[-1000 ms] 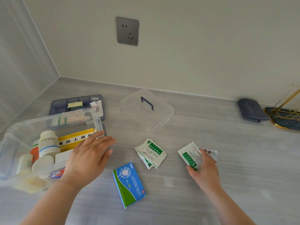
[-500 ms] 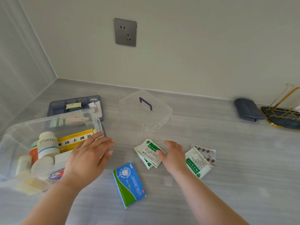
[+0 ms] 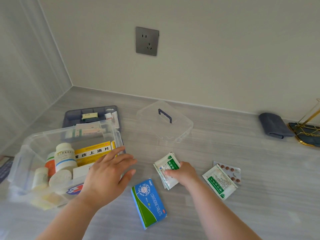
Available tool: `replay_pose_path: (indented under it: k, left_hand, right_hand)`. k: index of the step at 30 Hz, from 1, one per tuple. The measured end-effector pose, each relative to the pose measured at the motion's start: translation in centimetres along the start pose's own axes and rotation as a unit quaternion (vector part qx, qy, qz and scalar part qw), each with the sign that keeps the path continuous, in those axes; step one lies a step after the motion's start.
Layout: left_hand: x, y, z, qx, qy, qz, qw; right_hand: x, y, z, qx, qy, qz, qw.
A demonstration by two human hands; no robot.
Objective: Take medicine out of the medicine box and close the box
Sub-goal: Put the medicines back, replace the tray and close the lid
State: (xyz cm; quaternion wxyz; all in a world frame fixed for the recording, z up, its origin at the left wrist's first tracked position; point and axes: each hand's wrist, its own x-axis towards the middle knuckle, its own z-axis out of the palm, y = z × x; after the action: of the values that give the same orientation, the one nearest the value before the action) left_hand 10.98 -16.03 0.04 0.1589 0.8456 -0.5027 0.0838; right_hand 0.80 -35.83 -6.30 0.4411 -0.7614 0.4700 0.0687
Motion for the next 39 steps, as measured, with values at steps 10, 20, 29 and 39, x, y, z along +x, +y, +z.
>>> replay_pose_path:
  k: [10,20,29,39]
  left_hand:
    - [-4.3,-3.6,-1.4,-0.118,0.138,-0.045,0.982]
    - [-7.3,-8.1,-3.8,0.036,0.057,-0.172,0.983]
    - [-7.5,-8.7,-3.5,0.035,0.083,-0.173,0.981]
    - [-7.5,-8.8,-3.2,0.043,0.071,-0.159,0.984]
  right_hand:
    - [-3.5,-5.7,-1.7,0.244,0.102,-0.19,0.945]
    - [-5.5,-20.8,3.6,-0.138,-0.109,-0.398,0.901]
    - [-2.7,-23.9,9.1,-0.484,-0.222,-0.283,0.798]
    - [-4.6,-20.2,8.4,-0.299,-0.02,-0.447,0.843]
